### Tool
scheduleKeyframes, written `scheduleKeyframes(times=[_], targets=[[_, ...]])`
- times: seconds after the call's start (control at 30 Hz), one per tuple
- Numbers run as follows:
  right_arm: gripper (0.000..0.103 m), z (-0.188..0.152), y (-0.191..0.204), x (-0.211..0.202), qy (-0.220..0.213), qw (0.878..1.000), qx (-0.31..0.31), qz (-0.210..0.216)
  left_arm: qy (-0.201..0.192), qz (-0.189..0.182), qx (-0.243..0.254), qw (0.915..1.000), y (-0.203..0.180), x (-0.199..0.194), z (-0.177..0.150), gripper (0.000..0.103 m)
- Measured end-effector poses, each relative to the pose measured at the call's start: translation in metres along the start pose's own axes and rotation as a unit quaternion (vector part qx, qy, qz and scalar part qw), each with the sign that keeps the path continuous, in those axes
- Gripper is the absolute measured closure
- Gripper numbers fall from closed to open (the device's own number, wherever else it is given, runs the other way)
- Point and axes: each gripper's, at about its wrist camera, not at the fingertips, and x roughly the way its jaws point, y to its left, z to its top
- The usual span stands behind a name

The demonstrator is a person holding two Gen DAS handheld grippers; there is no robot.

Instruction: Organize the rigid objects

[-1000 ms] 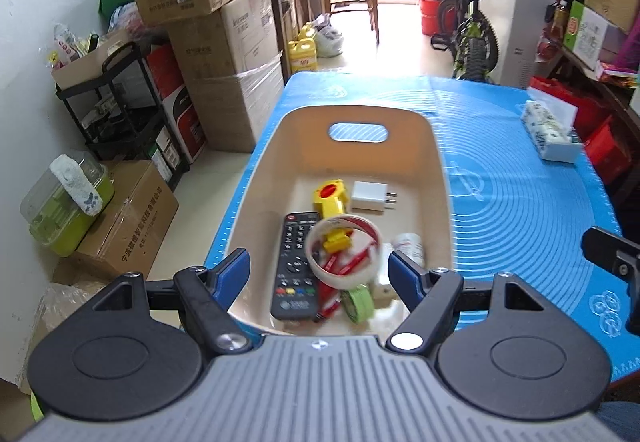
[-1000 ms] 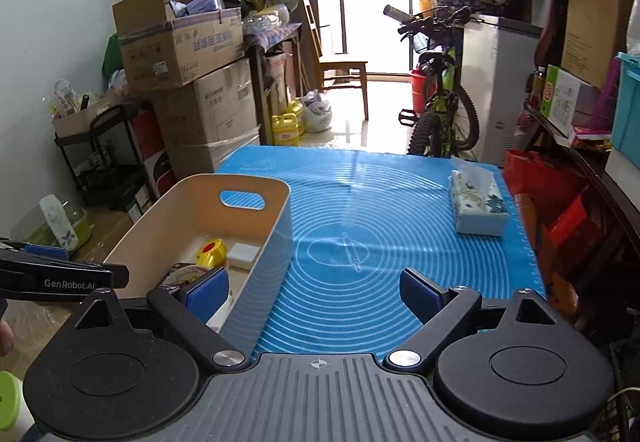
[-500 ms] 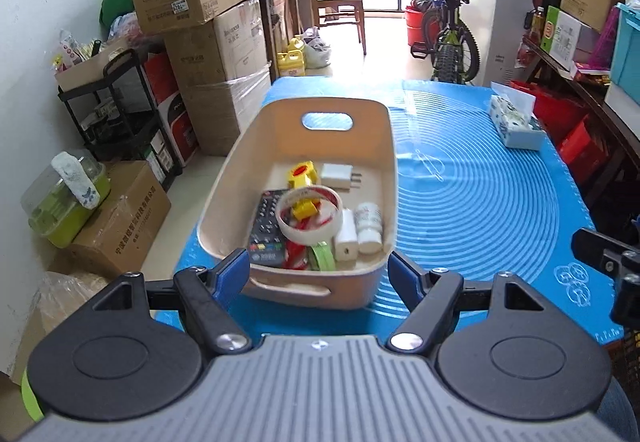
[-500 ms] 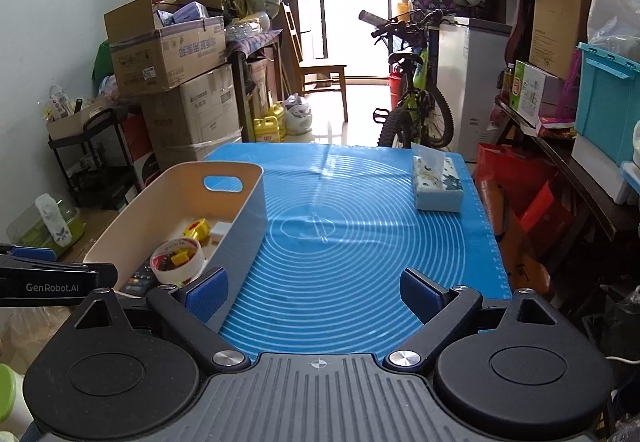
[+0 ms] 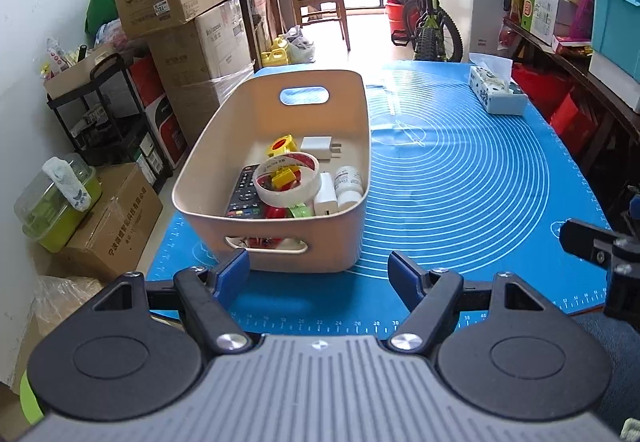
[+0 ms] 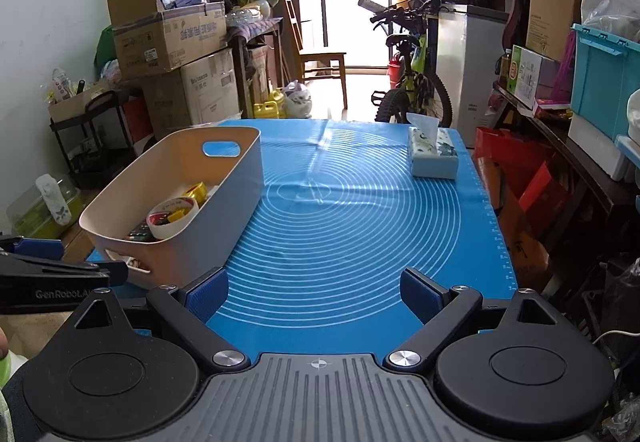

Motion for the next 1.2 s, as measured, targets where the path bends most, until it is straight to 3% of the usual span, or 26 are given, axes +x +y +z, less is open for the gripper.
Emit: scheduleKeyframes(times=[0.4, 1.2], targets=[[0.011, -0.019, 0.003, 0.001, -0.002, 1.0, 0.002, -0.004, -0.008, -0.015, 0.013, 0.9998, -0.009, 0.007, -0.018, 0.027], [0.011, -0.022, 0.009, 0.003, 0.002, 1.0, -0.014, -0.012, -0.005, -0.031, 0.005, 0.9995, -0.005, 0.012, -0.022, 0.027]])
